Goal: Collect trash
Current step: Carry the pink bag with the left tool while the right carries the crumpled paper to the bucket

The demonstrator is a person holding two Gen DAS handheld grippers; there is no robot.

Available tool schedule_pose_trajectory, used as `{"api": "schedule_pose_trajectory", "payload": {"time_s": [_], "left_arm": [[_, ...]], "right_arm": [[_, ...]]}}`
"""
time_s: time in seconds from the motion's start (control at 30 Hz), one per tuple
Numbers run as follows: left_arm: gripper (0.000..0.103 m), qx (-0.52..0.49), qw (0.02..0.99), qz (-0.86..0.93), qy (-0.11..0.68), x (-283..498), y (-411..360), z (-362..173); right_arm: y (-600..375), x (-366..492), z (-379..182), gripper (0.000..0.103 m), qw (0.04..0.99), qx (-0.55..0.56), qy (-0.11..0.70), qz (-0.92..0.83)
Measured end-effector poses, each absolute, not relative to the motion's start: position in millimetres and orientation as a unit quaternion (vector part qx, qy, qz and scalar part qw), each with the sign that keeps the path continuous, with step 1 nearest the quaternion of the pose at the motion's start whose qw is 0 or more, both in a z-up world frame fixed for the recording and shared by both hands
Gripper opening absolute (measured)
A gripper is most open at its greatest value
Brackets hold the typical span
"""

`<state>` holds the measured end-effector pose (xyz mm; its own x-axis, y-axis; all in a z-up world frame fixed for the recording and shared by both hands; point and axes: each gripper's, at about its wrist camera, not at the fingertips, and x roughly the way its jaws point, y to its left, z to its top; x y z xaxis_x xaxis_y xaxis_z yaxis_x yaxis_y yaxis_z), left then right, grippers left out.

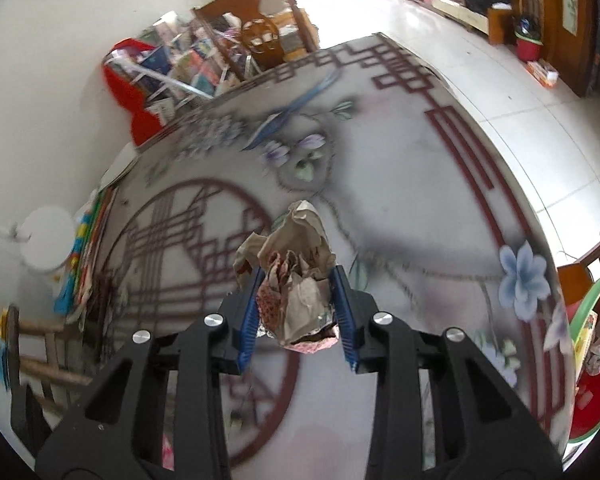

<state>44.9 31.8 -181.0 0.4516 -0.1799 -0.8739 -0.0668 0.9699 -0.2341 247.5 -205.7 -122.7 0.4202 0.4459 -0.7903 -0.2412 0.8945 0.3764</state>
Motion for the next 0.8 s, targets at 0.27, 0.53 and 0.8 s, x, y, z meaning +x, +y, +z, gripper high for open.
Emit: {"api": "schedule_pose_trajectory", "payload": {"time_s": [0.27,0.53,0.8], "left_arm": [[0.028,-0.119,0.848,-0.040,0.516,40,26,-176],[0.028,-0.117,0.851,-0.045,0.510,32,18,-171],[0.028,-0.118,0.852,-0.066,0.506,31,2,-165]], "right_arm": [[-201,179,-117,0.034,0.835,0.078,0.493,0.232],[-206,122,-116,0.034,0.840,0.091,0.485,0.224],[-223,80,-138,0.034,0.829,0.144,0.506,0.188]]}}
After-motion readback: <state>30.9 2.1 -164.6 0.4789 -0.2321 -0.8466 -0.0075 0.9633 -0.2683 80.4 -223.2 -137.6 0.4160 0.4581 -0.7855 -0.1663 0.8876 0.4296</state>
